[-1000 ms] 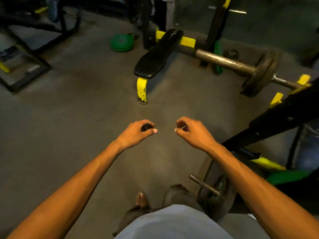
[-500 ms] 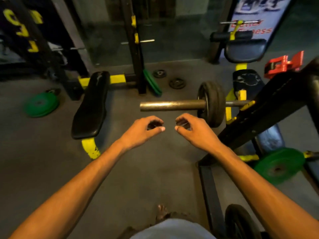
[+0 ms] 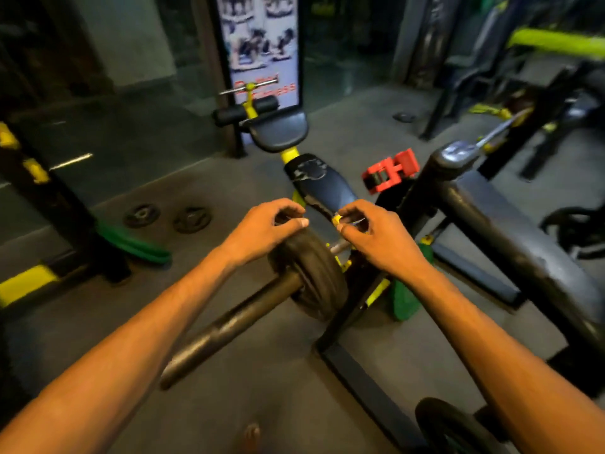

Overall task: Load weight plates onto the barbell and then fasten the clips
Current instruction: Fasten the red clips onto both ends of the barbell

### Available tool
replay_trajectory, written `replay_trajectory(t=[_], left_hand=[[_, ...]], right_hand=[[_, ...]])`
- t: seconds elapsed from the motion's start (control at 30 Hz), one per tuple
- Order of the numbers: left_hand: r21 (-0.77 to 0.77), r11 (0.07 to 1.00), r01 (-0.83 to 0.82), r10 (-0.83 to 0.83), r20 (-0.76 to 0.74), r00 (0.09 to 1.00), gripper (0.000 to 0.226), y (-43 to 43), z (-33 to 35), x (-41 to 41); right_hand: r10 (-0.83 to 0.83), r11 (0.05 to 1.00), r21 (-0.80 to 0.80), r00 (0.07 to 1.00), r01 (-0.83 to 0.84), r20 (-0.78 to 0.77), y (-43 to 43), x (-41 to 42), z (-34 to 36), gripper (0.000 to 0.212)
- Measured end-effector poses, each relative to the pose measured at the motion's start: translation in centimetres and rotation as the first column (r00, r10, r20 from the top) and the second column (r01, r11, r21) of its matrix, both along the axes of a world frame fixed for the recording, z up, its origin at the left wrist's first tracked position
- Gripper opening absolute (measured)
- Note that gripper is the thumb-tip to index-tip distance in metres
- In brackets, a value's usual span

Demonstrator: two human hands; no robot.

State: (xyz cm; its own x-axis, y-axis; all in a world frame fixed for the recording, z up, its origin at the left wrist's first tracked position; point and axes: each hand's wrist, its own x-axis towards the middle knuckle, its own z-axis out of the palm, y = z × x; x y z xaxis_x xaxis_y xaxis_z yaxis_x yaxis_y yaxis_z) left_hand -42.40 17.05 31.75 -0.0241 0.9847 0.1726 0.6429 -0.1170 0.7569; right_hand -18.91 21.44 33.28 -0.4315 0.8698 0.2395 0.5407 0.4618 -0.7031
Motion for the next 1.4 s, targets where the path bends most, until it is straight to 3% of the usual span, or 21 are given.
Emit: replay_trajectory(t=[0.13, 0.3, 0.47, 0.6, 0.77, 1.0, 1.23, 1.4], left_hand=[[0.017, 0.982, 0.190, -0.191, 0.030, 0.981, 0.034, 6.3, 1.0, 0.4], [-0.057, 0.958, 0.282, -0.268, 0.181, 0.946, 0.068, 12.6, 1.4, 3.1], [-0.279, 0.888, 0.365, -0.156, 0.565, 0.810, 0.044, 15.4, 1.7, 7.0], [-0.290, 0.859, 0.421, -0.104, 0.707, 0.699, 0.060, 16.3, 1.5, 8.8], [-0.256, 0.898, 0.359, -0.068, 0.724, 0.687, 0.044, 16.3, 2.0, 8.9], [-0.191, 0.957, 0.218, 0.001, 0.755, 0.656, 0.029, 13.5, 2.8, 5.0], [-0.219, 0.974, -0.057, 0.201, 0.721, 0.663, 0.030, 4.8, 1.1, -2.2], [-0.287, 0.929, -0.234, 0.367, 0.634, 0.681, 0.023, -5.4, -1.3, -7.2]], right_hand=[[-0.264, 0.962, 0.057, 0.962, 0.268, -0.070, 1.7, 0.0, 1.7, 0.025], [-0.518, 0.833, 0.093, 0.827, 0.546, -0.220, 2.4, 0.9, 2.7, 0.034], [-0.579, 0.805, 0.094, 0.811, 0.585, -0.089, 3.5, 0.5, 3.4, 0.061], [-0.599, 0.798, 0.037, 0.799, 0.601, -0.053, 4.6, -0.4, 3.6, 0.043], [-0.589, 0.805, 0.057, 0.807, 0.591, -0.041, 5.0, -1.5, 3.3, 0.031], [-0.502, 0.858, 0.084, 0.862, 0.506, -0.068, 5.2, -4.0, 2.7, 0.041], [-0.260, 0.960, 0.061, 0.953, 0.272, -0.154, 1.7, -9.4, 0.4, 0.037], [-0.039, 0.997, -0.074, 0.978, 0.025, -0.204, -3.3, -13.4, -2.5, 0.040]])
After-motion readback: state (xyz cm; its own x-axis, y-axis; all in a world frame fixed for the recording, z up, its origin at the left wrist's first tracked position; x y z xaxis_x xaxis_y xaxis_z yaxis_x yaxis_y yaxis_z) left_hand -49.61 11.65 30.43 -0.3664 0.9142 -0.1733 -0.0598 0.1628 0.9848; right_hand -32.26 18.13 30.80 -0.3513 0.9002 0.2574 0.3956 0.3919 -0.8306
